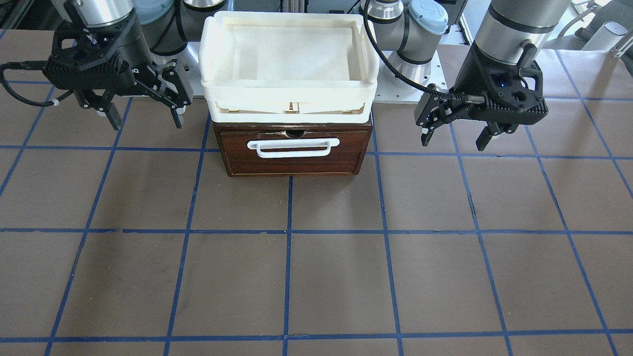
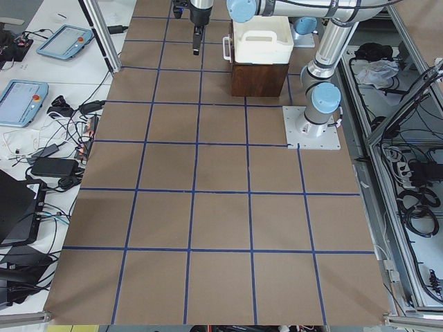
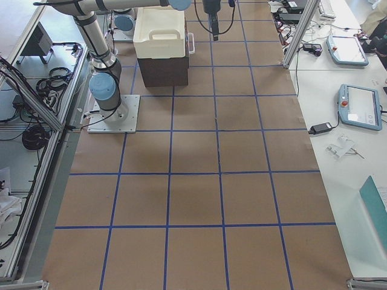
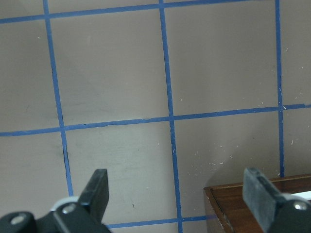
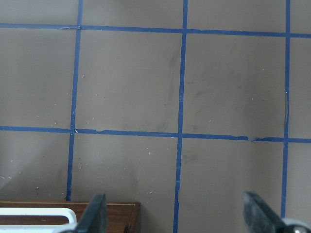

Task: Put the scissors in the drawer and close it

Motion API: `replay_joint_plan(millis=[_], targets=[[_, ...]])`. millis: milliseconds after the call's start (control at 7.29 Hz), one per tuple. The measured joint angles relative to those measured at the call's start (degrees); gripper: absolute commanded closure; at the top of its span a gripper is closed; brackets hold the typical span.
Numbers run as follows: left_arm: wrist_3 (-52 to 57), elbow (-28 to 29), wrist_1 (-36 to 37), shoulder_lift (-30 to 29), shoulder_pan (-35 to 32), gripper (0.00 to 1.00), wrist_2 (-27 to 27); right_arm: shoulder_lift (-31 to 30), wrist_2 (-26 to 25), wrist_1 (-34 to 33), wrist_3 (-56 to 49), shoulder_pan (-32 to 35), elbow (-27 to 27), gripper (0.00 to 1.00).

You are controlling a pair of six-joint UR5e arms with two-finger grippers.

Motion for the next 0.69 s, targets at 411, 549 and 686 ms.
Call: replay_joint_plan(millis=[411, 549, 686], targets=[[-1.5, -0.2, -1.5, 0.9, 2.1, 0.0, -0.1, 0.1, 0.0, 0.0, -0.3, 0.0, 0.0, 0.0], [-1.9, -0.4, -1.5, 0.9, 2.2, 0.0, -0.1, 0.2, 0.1, 0.0, -0.3, 0.0, 0.1, 0.0], [-2.1, -0.4, -1.6, 0.9, 2.2, 0.0, -0.1, 0.3, 0.1, -0.3, -0.3, 0.0, 0.5, 0.0]])
